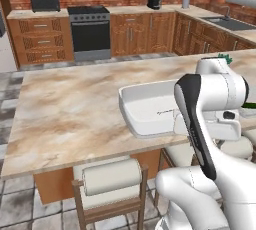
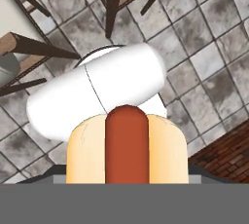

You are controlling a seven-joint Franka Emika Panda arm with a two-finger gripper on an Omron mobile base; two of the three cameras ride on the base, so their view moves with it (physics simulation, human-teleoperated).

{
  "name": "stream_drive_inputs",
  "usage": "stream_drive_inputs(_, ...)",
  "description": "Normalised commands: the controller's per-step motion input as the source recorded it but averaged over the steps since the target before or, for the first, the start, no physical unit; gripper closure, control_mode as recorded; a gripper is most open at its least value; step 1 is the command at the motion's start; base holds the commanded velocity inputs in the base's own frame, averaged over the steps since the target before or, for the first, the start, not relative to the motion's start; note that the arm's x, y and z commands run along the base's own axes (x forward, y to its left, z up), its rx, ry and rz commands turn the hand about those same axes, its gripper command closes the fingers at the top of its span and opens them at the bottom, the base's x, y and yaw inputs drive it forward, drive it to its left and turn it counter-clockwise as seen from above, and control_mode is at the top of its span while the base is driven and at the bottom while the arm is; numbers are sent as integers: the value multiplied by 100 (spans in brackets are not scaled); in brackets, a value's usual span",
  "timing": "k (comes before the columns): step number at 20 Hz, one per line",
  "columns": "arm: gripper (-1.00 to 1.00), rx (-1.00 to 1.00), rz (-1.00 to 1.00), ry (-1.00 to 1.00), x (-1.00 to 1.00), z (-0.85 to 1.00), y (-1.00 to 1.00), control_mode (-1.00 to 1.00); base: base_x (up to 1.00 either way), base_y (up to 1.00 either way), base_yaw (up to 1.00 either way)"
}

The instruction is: Place the cold items (lemon wedge and cucumber) from the fridge in one tupperware on the dining counter. Place the warm items (hot dog and kebab skewer) in the stove area in another tupperware.

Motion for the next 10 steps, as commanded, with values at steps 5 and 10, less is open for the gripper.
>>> stream_drive_inputs(5,100,0,0,0,0,0,0,100,73,-10,-4)
stream_drive_inputs(10,100,0,0,0,0,0,0,100,35,-9,0)
